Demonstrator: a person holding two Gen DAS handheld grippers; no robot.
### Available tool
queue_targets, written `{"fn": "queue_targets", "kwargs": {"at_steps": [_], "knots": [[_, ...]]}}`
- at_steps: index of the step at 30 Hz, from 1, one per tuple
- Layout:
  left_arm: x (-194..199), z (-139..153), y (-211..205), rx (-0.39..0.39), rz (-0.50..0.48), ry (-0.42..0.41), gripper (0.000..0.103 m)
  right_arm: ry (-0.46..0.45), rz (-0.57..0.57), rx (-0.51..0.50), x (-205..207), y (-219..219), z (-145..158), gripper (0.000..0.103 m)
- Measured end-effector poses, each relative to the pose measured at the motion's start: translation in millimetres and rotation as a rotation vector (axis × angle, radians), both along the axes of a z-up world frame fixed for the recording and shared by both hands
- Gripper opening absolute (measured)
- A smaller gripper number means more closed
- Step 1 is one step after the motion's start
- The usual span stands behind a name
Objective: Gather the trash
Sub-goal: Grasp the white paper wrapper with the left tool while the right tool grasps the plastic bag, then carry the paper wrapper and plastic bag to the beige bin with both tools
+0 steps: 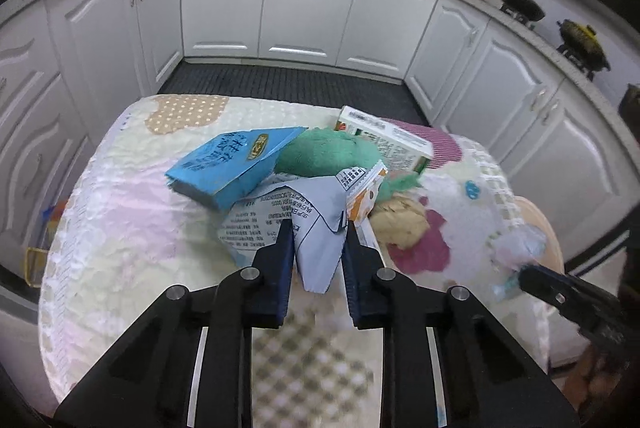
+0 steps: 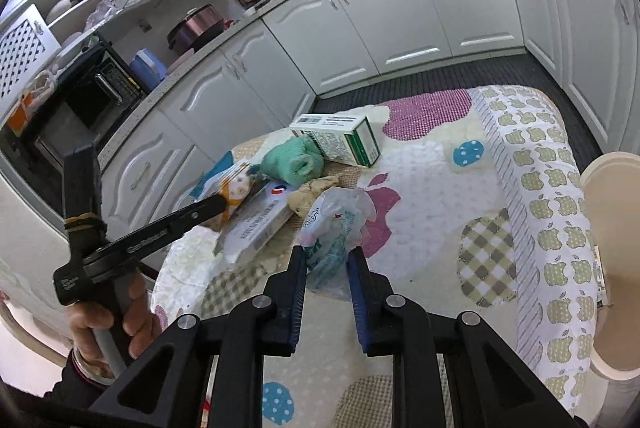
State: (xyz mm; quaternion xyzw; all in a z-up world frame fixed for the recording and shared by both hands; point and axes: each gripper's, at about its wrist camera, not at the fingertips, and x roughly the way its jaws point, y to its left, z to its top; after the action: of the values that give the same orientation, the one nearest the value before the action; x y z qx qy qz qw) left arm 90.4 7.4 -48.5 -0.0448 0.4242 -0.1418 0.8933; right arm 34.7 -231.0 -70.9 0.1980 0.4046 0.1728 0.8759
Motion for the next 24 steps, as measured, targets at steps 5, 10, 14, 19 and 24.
{"fn": "queue_targets", "kwargs": {"at_steps": [5,10,14,19,24], "knots": [[-27.0,28.1,15.2,-0.091,-0.045,-0.003,0.019,-0.016,-0.003,0.001,-10.3,-3.7,6.0,0.02],[-41.6,47.7,13.5,-0.14,-0.085,-0.004,0.019,-0.016,-0.023,0.005,-18.7,-13.8,7.8,0.02],[-48.3,56.2,3.6,-0.174,-0.122,0.013,0.019,-0.021,-0.036,0.004,-24.9,-21.6,10.6,0.02],[-57.2,71.4,-13.5,-0.191,-0.173,-0.007,0.019,-0.031,-0.054,0.004,-32.2,-31.8,15.2,0.02],[-60.3,71.2,-34.6,-0.169,-0.202,-0.014,0.019,-0.036,-0.073,0.007,-37.4,-41.7,17.3,0.02]]}}
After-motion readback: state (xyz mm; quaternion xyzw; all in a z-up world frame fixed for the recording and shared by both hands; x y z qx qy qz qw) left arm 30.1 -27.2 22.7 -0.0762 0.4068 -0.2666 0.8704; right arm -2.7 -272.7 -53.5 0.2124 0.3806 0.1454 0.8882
